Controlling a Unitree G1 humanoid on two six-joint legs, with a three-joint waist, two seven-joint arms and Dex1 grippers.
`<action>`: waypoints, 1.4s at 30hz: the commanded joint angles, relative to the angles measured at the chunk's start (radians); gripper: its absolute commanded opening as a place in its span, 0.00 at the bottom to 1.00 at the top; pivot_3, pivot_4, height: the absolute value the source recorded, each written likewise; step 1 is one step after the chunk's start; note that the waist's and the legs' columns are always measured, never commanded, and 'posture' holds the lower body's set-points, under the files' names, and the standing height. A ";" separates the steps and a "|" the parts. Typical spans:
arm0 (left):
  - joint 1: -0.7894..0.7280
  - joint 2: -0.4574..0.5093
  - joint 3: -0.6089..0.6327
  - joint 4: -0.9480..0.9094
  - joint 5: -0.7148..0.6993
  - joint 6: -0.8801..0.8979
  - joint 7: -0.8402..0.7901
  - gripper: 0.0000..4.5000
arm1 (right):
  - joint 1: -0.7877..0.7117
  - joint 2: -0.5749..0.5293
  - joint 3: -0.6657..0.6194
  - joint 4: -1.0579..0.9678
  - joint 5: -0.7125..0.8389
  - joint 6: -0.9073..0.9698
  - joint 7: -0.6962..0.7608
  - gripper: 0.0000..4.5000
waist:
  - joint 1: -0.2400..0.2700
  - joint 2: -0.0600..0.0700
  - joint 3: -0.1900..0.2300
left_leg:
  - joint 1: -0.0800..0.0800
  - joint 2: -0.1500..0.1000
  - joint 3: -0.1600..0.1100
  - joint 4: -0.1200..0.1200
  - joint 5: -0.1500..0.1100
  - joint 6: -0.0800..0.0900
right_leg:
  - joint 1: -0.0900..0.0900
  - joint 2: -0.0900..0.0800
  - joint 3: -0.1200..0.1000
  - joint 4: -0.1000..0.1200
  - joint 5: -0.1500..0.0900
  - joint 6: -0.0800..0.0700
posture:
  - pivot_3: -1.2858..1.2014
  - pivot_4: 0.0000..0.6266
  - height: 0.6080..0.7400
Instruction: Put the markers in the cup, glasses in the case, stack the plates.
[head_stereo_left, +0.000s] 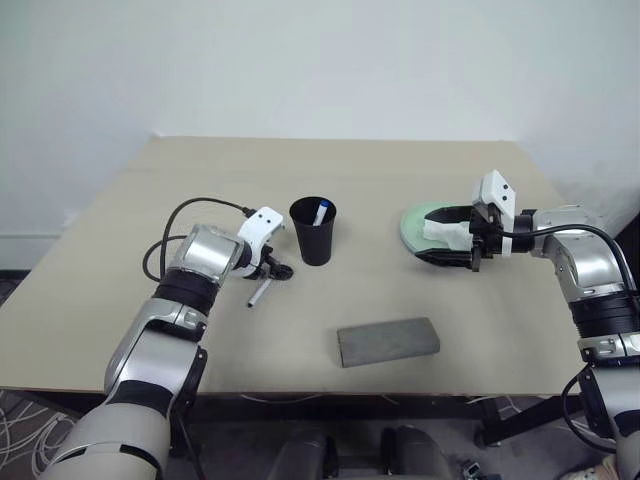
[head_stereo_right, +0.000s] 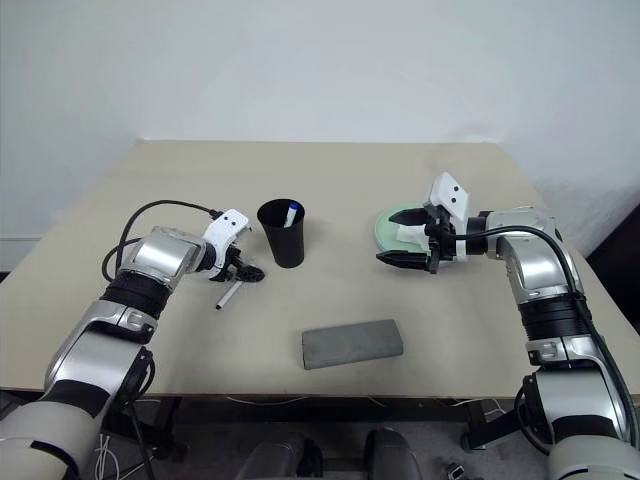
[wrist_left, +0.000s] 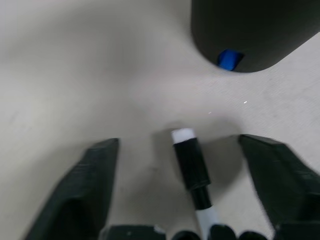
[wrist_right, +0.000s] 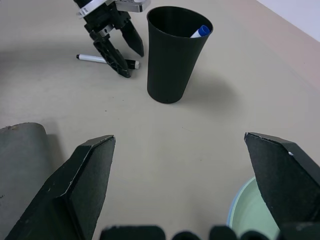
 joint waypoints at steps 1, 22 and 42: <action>-0.021 0.000 0.012 0.010 0.016 0.003 0.013 0.56 | -0.025 -0.008 -0.018 -0.020 0.004 -0.014 0.000 1.00 | 0.000 0.000 0.000 | 0.000 0.000 0.000 0.000 0.000 0.000 | 0.000 0.000 0.000 0.000 0.000 0.000 | 0.52 0.00 0.99; -0.032 0.101 0.034 -0.091 0.004 0.058 -0.060 0.02 | -0.026 -0.004 -0.016 -0.016 0.000 -0.020 -0.002 1.00 | -0.001 0.000 0.000 | -0.001 0.000 0.000 0.000 0.000 0.000 | -0.002 0.000 0.000 0.000 0.000 0.000 | 0.52 0.00 0.99; -0.218 -0.120 0.549 -0.125 -0.344 -0.391 0.105 0.02 | -0.035 0.006 -0.011 -0.009 -0.004 -0.022 0.001 1.00 | 0.002 -0.001 0.000 | -0.005 -0.003 0.001 0.000 0.004 -0.006 | -0.004 -0.004 -0.002 0.000 0.001 0.000 | 0.52 0.00 0.99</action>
